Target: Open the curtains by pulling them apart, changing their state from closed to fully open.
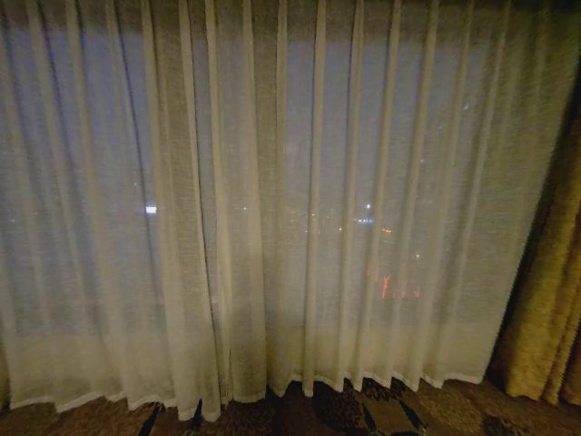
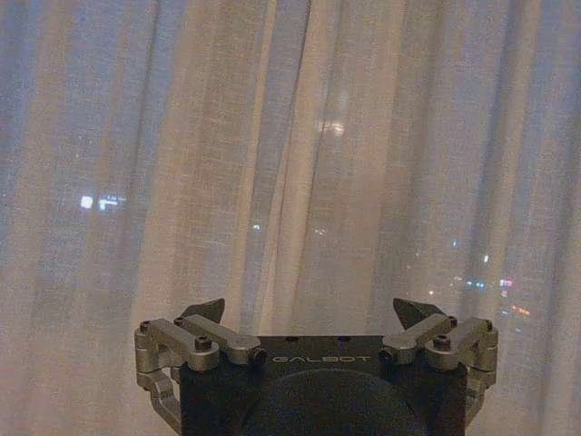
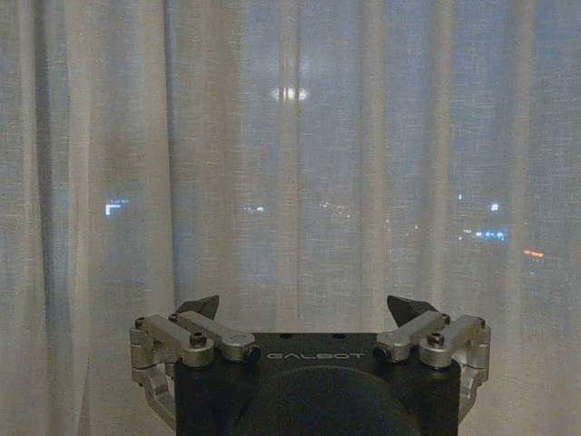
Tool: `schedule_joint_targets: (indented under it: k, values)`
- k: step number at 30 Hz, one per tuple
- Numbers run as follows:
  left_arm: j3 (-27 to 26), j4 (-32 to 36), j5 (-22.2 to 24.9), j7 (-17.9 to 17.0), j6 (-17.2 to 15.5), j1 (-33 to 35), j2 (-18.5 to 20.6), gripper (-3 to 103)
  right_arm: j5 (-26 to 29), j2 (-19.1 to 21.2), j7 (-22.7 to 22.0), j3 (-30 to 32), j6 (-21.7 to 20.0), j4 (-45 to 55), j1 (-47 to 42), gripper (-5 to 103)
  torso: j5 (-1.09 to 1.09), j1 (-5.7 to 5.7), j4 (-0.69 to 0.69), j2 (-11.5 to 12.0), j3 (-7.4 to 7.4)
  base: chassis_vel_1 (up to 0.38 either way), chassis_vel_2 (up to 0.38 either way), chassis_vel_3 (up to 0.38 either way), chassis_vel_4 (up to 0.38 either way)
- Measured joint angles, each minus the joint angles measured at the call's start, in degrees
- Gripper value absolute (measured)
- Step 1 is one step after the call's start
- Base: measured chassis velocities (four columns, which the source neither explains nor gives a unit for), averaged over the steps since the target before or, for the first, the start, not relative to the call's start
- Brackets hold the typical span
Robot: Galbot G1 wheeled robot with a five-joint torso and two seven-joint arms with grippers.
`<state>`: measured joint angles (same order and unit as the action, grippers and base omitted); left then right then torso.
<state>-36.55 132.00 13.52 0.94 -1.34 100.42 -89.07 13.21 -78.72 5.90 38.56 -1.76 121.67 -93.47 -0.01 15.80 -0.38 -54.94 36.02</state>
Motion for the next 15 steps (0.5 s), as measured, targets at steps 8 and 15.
schedule_joint_targets:
  k: [8, 15]
  values:
    - [-0.4, -0.27, 0.2, 0.0, 0.06, -0.36, -0.03, 100, 0.17, 0.0, -0.35, 0.0, 0.87, -0.63, 0.14, 100, 0.0, 0.0, 0.0, 0.0, 0.0, 0.0, 0.0, 0.0, 0.0]
    - [-0.5, -0.37, 0.24, 0.0, 0.09, -0.5, -0.31, 100, 0.2, 0.0, -0.35, -0.17, 1.32, -1.61, 0.71, 100, 0.0, 0.0, 0.0, 0.0, 0.0, 0.0, 0.0, 0.0, 0.0]
